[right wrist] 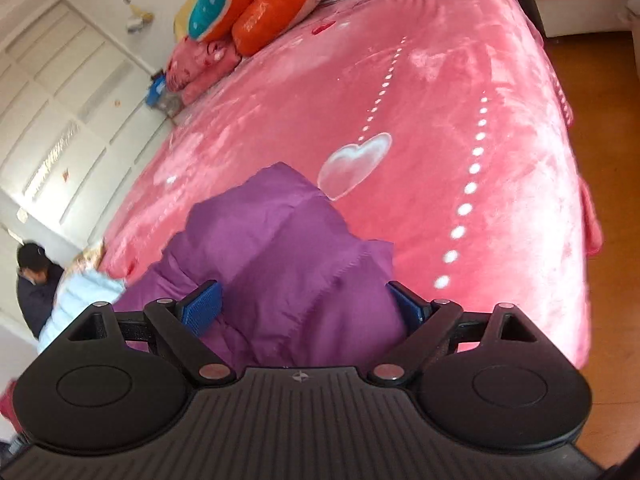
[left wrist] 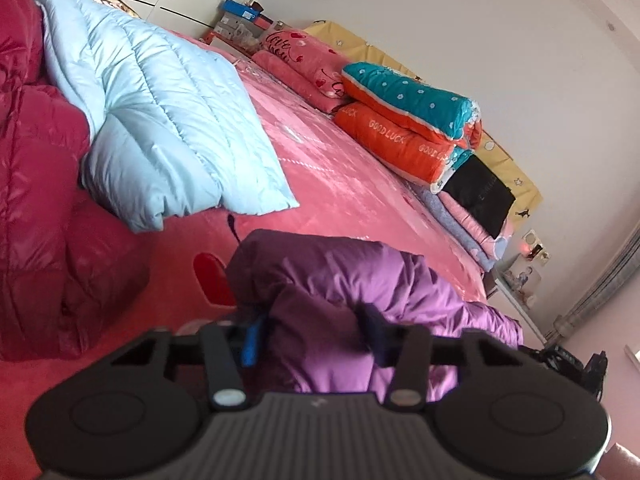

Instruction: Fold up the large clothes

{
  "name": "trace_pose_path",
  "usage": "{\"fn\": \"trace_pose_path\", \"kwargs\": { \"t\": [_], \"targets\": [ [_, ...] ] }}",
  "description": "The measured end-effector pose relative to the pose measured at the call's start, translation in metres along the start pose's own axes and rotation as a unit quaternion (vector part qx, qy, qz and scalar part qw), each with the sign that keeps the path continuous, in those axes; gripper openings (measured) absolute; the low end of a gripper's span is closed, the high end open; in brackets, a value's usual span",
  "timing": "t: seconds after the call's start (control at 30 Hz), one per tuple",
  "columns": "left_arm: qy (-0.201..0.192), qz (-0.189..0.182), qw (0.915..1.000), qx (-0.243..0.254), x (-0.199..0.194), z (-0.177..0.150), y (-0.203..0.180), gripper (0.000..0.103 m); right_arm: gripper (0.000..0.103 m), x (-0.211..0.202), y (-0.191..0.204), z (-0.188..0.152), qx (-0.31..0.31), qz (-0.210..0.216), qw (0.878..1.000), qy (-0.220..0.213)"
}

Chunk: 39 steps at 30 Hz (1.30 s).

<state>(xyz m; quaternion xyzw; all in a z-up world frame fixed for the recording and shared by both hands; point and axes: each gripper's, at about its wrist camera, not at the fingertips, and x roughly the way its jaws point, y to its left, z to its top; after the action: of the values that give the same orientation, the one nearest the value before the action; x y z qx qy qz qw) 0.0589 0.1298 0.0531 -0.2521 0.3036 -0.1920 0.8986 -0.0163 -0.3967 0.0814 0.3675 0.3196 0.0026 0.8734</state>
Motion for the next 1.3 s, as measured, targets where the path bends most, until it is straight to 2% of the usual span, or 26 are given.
{"fn": "trace_pose_path", "kwargs": {
  "t": [0.03, 0.1, 0.17, 0.27, 0.33, 0.4, 0.47, 0.53, 0.73, 0.8, 0.87, 0.97, 1.03, 1.23, 1.3],
  "targets": [
    [-0.002, 0.001, 1.0, 0.004, 0.0, -0.001, -0.001, 0.034, 0.103, 0.003, 0.001, -0.002, 0.011, 0.007, 1.0, -0.003],
    [-0.006, 0.002, 0.9998, 0.018, -0.003, -0.002, -0.006, 0.027, 0.101, 0.006, 0.009, -0.006, 0.008, -0.008, 1.0, -0.02],
    [-0.013, 0.004, 0.9995, 0.027, -0.009, -0.003, -0.009, 0.02, 0.089, 0.005, 0.018, -0.012, -0.001, -0.017, 0.999, -0.036],
    [-0.015, 0.01, 0.9995, 0.026, -0.02, -0.005, -0.01, 0.018, 0.072, 0.003, 0.034, -0.007, -0.02, -0.037, 0.997, -0.066],
    [-0.015, 0.016, 0.9994, 0.026, -0.027, -0.005, -0.008, 0.018, 0.068, -0.003, 0.049, -0.009, -0.037, -0.037, 0.995, -0.089],
    [-0.017, 0.023, 0.9993, 0.025, -0.034, -0.006, -0.003, 0.018, 0.057, -0.005, 0.06, -0.007, -0.045, -0.023, 0.993, -0.105],
    [-0.018, 0.03, 0.999, 0.027, -0.035, -0.007, 0.002, 0.018, 0.055, 0.001, 0.072, -0.003, -0.054, -0.002, 0.991, -0.12],
    [-0.016, 0.04, 0.9989, 0.021, -0.034, -0.009, 0.011, 0.018, 0.055, 0.013, 0.093, -0.002, -0.097, -0.018, 0.988, -0.123],
    [-0.003, 0.048, 0.9988, 0.007, -0.023, -0.015, 0.029, 0.021, 0.058, 0.066, 0.112, -0.007, -0.149, -0.068, 0.981, -0.103],
    [-0.001, 0.05, 0.9987, 0.011, -0.019, -0.016, 0.03, 0.023, 0.066, 0.081, 0.105, -0.007, -0.146, -0.095, 0.979, -0.102],
    [0.002, 0.051, 0.9986, 0.012, -0.016, -0.017, 0.032, 0.025, 0.079, 0.088, 0.095, -0.007, -0.144, -0.124, 0.976, -0.103],
    [0.004, 0.052, 0.9986, 0.01, -0.014, -0.018, 0.034, 0.028, 0.094, 0.096, 0.087, -0.007, -0.138, -0.138, 0.975, -0.104],
    [0.003, 0.054, 0.9985, 0.007, -0.014, -0.017, 0.034, 0.029, 0.099, 0.1, 0.089, -0.006, -0.145, -0.147, 0.973, -0.105],
    [-0.003, 0.053, 0.9986, -0.01, -0.025, -0.011, 0.032, 0.033, 0.103, 0.092, 0.094, -0.008, -0.15, -0.169, 0.968, -0.109],
    [-0.007, 0.057, 0.9983, -0.004, -0.031, -0.009, 0.027, 0.04, 0.103, 0.076, 0.097, -0.01, -0.146, -0.17, 0.967, -0.121]
  ]
}}
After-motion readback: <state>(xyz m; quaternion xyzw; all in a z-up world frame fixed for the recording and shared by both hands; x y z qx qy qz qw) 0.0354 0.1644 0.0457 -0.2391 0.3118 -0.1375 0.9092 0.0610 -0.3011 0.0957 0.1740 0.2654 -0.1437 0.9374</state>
